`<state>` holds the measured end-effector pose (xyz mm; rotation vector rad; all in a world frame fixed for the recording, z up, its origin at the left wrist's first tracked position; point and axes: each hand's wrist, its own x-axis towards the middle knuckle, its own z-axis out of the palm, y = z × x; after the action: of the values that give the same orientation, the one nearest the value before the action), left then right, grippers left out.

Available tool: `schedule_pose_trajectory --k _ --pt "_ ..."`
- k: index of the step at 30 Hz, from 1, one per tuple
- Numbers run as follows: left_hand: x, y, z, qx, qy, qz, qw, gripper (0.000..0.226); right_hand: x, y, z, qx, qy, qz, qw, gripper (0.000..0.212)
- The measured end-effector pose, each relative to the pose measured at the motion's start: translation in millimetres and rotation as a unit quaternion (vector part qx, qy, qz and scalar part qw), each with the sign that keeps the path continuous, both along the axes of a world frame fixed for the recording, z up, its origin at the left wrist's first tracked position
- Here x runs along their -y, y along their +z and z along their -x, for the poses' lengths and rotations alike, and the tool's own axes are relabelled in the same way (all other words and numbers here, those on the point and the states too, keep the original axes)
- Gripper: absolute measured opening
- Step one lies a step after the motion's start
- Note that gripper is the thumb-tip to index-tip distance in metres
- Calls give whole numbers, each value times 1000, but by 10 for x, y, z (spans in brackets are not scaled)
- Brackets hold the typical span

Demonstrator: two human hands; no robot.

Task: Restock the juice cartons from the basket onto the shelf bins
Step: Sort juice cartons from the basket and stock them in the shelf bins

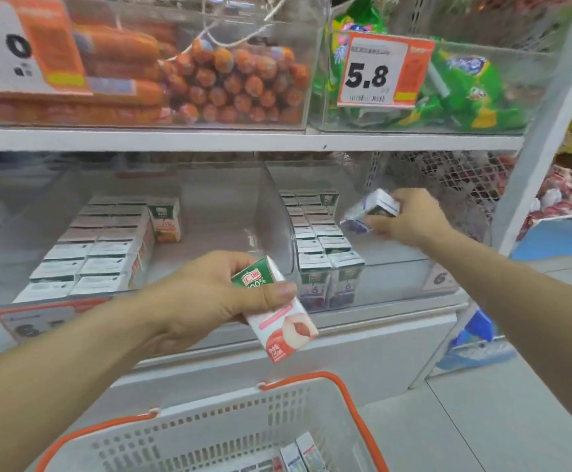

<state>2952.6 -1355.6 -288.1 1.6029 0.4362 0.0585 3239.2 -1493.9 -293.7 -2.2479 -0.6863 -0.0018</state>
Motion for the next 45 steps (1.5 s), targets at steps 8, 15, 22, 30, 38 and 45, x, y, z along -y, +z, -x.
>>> schedule_pose_trajectory --k 8,15,22,30,38,45 --pt "-167 -185 -112 29 60 -17 998 41 -986 -219 -667 7 -14 222 975 58" --pt "-205 -161 -141 50 71 3 996 42 -1118 -373 -699 -29 -23 164 986 81" --pt "-238 -197 -130 32 101 168 980 33 -693 -196 -295 4 62 163 985 32" --pt "-138 47 222 81 105 130 983 52 -51 293 1434 -208 297 -29 931 29" --pt "-468 167 897 33 116 -244 962 35 -311 123 2329 -280 319 -90 901 35" --pt "-1145 610 1836 4 134 -435 891 41 -1025 -17 2894 -94 395 -76 911 44"
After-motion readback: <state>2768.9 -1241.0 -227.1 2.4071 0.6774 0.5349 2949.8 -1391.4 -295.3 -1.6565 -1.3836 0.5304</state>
